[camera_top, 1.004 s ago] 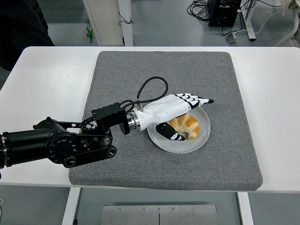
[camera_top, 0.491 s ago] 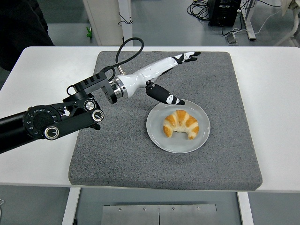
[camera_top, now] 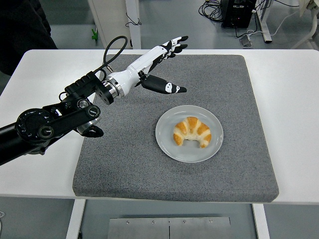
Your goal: Place the bread on the plate
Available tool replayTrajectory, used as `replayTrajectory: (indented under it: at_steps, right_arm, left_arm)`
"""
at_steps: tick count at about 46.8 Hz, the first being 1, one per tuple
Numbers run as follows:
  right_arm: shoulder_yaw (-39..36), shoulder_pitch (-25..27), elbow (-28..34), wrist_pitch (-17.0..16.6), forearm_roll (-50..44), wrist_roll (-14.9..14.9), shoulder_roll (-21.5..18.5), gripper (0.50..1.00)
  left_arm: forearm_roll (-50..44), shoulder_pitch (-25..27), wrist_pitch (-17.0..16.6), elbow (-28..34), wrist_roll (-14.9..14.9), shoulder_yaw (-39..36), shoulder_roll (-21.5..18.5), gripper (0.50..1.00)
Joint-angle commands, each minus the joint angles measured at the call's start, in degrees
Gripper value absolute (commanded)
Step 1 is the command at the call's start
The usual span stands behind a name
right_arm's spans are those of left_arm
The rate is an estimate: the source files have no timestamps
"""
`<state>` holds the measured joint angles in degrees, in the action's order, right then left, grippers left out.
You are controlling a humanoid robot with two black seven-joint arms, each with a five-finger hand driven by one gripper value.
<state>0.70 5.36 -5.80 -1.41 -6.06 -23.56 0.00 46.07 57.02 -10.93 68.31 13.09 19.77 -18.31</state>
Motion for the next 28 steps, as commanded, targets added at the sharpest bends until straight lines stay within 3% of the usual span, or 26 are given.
replayTrajectory:
  at_steps: [1, 12, 19, 28]
  right_arm:
    - [0.0, 0.0, 0.0, 0.0, 0.0, 0.0, 0.0, 1.000]
    - [0.0, 0.0, 0.0, 0.0, 0.0, 0.0, 0.0, 1.000]
    - [0.0, 0.0, 0.0, 0.0, 0.0, 0.0, 0.0, 1.000]
    - [0.0, 0.1, 0.0, 0.0, 0.0, 0.0, 0.0, 1.000]
  left_arm:
    - [-3.6, -0.5, -0.1, -1.6, -0.1, 1.9, 0.1, 0.969]
    - [-16.6, -1.2, -0.1, -10.1, 0.2, 4.7, 0.2, 0.969]
    - [-22.4, -1.6, 0.0, -15.2, 2.6, 5.5, 0.6, 0.969]
    - [-28.3, -1.8, 0.4, -20.8, 3.2, 7.3, 3.7, 0.969]
